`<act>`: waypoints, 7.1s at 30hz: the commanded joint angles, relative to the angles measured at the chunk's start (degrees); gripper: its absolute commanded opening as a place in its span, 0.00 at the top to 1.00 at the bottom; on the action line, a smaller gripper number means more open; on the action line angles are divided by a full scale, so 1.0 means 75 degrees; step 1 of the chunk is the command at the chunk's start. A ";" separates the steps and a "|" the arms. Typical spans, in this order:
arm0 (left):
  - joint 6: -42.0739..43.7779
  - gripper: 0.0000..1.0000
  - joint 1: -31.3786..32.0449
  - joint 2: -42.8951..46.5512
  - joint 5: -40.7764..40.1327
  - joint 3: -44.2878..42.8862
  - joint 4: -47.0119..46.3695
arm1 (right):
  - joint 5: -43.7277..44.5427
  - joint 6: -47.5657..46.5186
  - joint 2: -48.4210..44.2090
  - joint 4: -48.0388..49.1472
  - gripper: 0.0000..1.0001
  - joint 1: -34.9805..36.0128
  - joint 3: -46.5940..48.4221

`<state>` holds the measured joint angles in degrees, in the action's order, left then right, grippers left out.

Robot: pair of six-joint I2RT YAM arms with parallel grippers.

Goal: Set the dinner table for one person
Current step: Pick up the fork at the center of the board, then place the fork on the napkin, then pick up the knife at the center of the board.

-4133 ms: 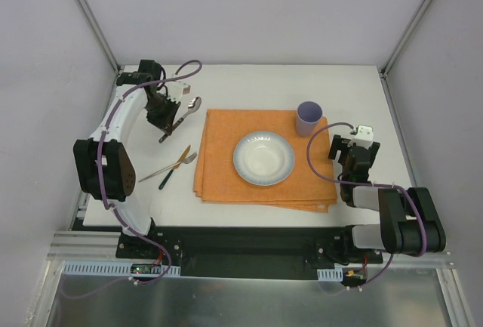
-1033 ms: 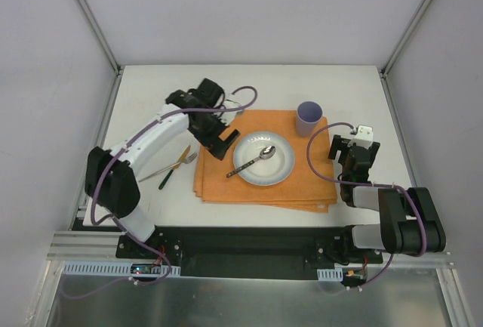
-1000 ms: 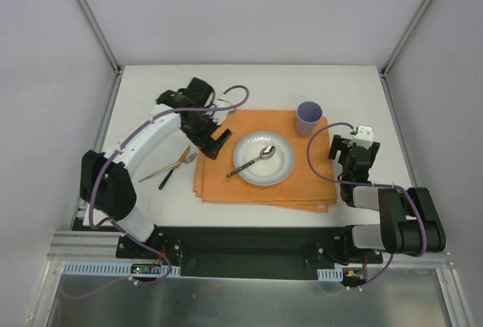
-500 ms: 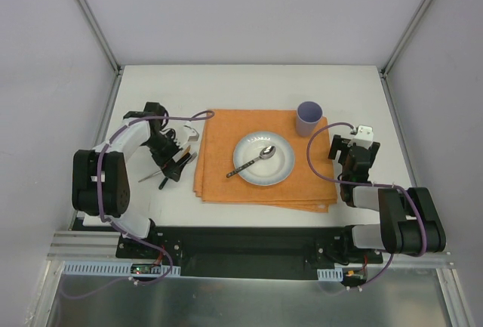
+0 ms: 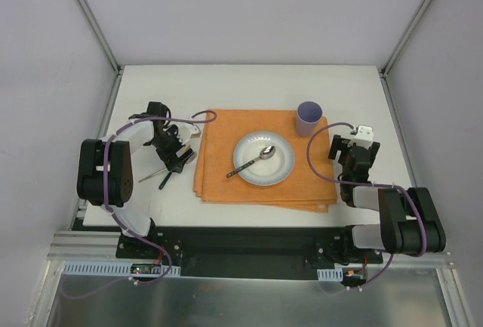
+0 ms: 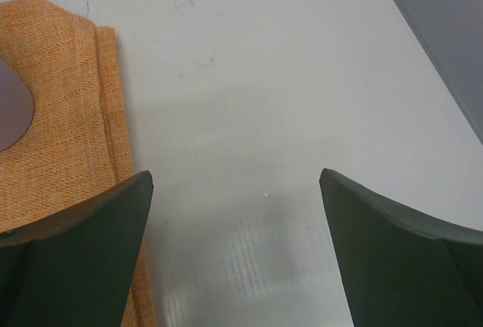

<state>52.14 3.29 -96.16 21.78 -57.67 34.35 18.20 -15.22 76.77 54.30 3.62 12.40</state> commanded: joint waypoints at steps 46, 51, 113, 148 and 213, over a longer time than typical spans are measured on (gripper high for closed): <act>-0.7381 1.00 0.1553 0.0611 -0.2881 -0.3934 0.2158 | 0.0105 0.0003 -0.0100 0.0459 0.04 -0.0002 0.0022; -0.8952 1.00 0.1741 -0.0314 -0.2647 -0.4661 0.2638 | 0.0105 0.0014 -0.0100 0.0459 0.04 -0.0002 0.0022; -1.0186 1.00 0.2913 -0.3585 -0.0244 -0.5658 0.1479 | 0.0105 0.0014 -0.0099 0.0470 0.04 -0.0002 0.0022; -1.0292 0.25 0.2901 -0.2941 -0.2798 -0.4616 0.0729 | 0.0105 0.0014 -0.0100 0.0470 0.04 -0.0002 0.0022; 0.0841 0.11 -0.0638 -0.1349 -0.0983 -0.2168 0.1304 | 0.0105 0.0014 -0.0100 0.0470 0.04 0.0010 0.0022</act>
<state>60.25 -0.14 -109.38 11.18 -75.57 44.21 18.22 -15.22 76.77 54.33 3.62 12.40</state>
